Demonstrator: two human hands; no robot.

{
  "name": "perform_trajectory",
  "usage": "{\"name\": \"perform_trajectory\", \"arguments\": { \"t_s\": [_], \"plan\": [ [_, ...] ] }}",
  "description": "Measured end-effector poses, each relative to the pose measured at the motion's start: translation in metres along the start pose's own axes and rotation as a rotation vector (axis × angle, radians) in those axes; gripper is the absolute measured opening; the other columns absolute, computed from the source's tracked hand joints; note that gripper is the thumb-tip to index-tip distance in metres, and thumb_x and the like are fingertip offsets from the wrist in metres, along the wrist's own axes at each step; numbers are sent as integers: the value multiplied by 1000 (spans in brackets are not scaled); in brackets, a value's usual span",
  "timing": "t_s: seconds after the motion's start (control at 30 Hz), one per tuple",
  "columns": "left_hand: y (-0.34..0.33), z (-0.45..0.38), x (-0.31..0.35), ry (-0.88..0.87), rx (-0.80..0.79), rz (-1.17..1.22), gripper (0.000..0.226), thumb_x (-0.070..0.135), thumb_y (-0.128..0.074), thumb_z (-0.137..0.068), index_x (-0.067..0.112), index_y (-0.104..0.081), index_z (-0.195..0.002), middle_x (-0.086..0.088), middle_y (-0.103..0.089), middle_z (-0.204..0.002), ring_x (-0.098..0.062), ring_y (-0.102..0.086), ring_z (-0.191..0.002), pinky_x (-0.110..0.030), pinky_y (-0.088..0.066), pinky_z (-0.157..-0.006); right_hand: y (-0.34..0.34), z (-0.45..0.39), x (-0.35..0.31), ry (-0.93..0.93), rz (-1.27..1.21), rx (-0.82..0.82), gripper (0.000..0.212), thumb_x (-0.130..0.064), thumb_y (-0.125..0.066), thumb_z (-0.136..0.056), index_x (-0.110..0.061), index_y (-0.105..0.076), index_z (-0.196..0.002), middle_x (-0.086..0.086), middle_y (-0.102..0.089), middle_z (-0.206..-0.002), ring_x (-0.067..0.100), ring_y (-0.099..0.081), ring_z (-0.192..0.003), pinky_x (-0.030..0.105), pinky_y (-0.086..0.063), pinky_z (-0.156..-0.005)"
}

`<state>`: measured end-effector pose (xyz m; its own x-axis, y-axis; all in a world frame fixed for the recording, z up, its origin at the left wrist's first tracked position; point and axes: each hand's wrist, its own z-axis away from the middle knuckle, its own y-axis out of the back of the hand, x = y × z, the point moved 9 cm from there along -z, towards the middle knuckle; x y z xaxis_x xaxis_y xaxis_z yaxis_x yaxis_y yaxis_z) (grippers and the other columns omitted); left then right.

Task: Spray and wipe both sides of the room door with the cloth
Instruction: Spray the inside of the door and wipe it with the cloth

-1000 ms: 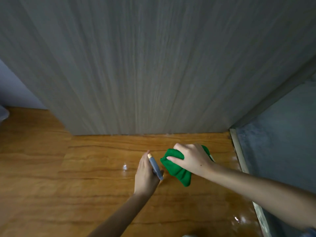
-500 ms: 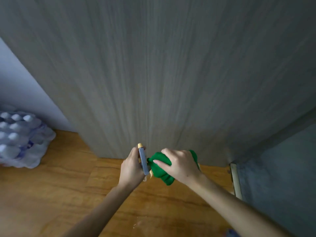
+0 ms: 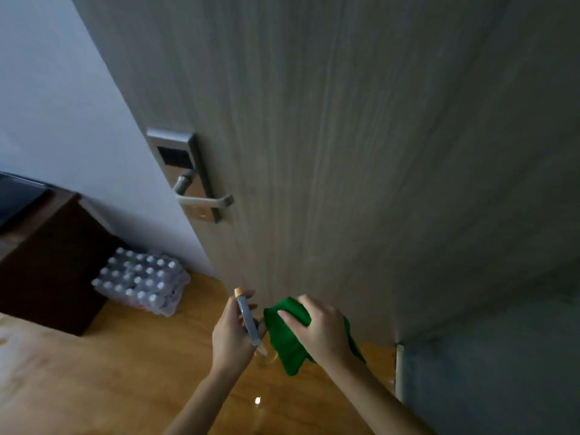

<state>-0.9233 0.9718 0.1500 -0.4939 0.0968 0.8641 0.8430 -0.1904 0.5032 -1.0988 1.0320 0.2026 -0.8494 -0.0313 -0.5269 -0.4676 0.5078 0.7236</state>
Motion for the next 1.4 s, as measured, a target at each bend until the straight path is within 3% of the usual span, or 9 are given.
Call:
{"name": "perform_trajectory", "arguments": {
  "t_s": [0.1, 0.2, 0.33, 0.4, 0.6, 0.77, 1.03, 1.17, 1.4],
  "plan": [
    [55, 3, 37, -4, 76, 54, 54, 4, -77, -74, 40, -50, -105, 6, -66, -85, -9, -65, -74, -33, -52, -64, 20, -26, -42, -15, -58, -55, 51, -65, -45, -91, -19, -60, -76, -8, -56, -57, 4, -53, -47, 26, -44, -40],
    [102, -1, 50, -14, 142, 101, 48, 6, -77, -76, 36, -50, -103, 4, -64, -83, -14, -64, -76, -28, -47, -61, 18, -51, -84, 7, -63, -110, 48, -68, -42, -90, -23, -56, -86, -9, -59, -61, 4, -55, -50, 23, -46, -41],
    [156, -22, 38, -57, 160, 138, 43, 7, -77, -78, 20, -55, -113, 1, -63, -81, -13, -63, -73, -37, -54, -65, -14, -95, -134, -45, 57, -277, 67, -60, -52, -89, -26, -33, -143, -4, -61, -74, 8, -56, -56, 20, -46, -48],
    [179, -38, 25, -73, 147, 140, 44, 8, -76, -78, 17, -55, -115, 4, -64, -84, -7, -63, -76, -37, -55, -68, -31, -119, -157, -84, 122, -297, 76, -55, -53, -91, -24, -18, -151, -6, -49, -64, 6, -44, -49, 15, -34, -44],
    [235, -84, -7, -110, -22, 88, 48, 19, -76, -80, 25, -52, -121, 10, -63, -92, -4, -64, -85, -28, -54, -73, -88, -168, -189, -388, 235, -313, 77, -48, -57, -92, -21, -16, -151, 0, -56, -82, 10, -52, -60, 20, -40, -49],
    [270, -95, -20, -172, -117, 35, 48, 19, -77, -80, 28, -51, -120, 12, -64, -87, 7, -61, -82, -10, -45, -63, -106, -177, -194, -553, 318, -341, 51, -37, -61, -92, -16, -36, -132, 9, -63, -103, 26, -62, -87, 30, -39, -57],
    [288, -82, -47, -122, -140, 82, 50, 11, -79, -76, 20, -56, -119, 8, -65, -80, -9, -66, -73, -33, -57, -65, -106, -159, -205, -608, 434, -295, 48, -38, -59, -93, -16, -37, -130, 9, -67, -103, 27, -66, -90, 38, -55, -72],
    [286, -68, -47, -116, -144, 48, 51, 10, -79, -76, 18, -55, -120, 8, -63, -78, -9, -64, -69, -27, -51, -59, -93, -122, -216, -609, 404, -288, 46, -37, -57, -94, -19, -35, -131, 5, -63, -91, 21, -65, -76, 34, -57, -64],
    [283, -34, -29, -196, -198, 56, 48, 13, -75, -80, 31, -50, -116, 7, -66, -83, -11, -65, -77, -44, -57, -69, -53, -37, -249, -627, 430, -270, 44, -40, -55, -95, -21, -38, -131, 0, -64, -83, 17, -62, -68, 26, -45, -56]
  ]
}}
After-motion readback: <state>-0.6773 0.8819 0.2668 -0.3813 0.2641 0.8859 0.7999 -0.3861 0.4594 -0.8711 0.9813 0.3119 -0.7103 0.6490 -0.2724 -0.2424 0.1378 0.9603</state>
